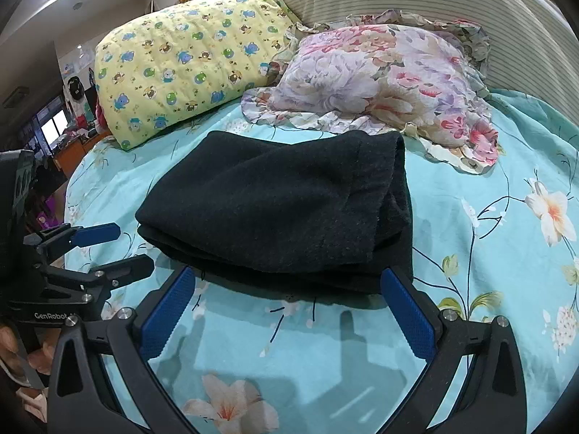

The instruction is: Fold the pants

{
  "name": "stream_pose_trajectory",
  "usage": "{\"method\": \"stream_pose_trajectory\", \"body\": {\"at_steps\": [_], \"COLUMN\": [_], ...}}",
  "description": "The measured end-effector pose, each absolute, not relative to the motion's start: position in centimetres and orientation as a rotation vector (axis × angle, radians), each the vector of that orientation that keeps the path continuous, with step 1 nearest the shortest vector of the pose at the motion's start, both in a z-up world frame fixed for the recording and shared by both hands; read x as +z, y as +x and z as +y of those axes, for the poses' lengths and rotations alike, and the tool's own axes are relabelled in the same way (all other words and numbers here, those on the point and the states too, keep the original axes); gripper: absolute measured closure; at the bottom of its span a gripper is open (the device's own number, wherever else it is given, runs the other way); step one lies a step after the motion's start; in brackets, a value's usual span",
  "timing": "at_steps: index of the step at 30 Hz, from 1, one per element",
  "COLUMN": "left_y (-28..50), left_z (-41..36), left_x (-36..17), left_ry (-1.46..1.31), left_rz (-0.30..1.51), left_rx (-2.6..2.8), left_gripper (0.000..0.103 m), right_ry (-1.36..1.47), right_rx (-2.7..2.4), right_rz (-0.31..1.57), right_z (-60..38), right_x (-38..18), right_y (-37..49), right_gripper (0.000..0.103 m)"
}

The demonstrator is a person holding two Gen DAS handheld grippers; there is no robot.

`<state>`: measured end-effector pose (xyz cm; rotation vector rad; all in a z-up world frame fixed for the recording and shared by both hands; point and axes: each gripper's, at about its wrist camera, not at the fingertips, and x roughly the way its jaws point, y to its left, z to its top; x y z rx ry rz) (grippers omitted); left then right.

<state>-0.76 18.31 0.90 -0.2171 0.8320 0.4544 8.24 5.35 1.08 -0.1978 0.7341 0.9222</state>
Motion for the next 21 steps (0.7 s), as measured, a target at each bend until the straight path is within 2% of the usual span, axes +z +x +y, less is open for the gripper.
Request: {"method": "stream_pose_trajectory", "body": {"at_steps": [21], "left_y": [-1.14], "left_z": [18.40], "left_x": [1.30], "left_ry": [-0.212], "left_rz": [0.822], "left_rx": [0.467], "left_gripper": [0.017], "right_ry": [-0.179], "right_rx": [0.922], "right_rz": [0.734], "right_z": [5.51], "right_x": [1.47], "right_y": [8.12], "right_gripper": [0.001]}}
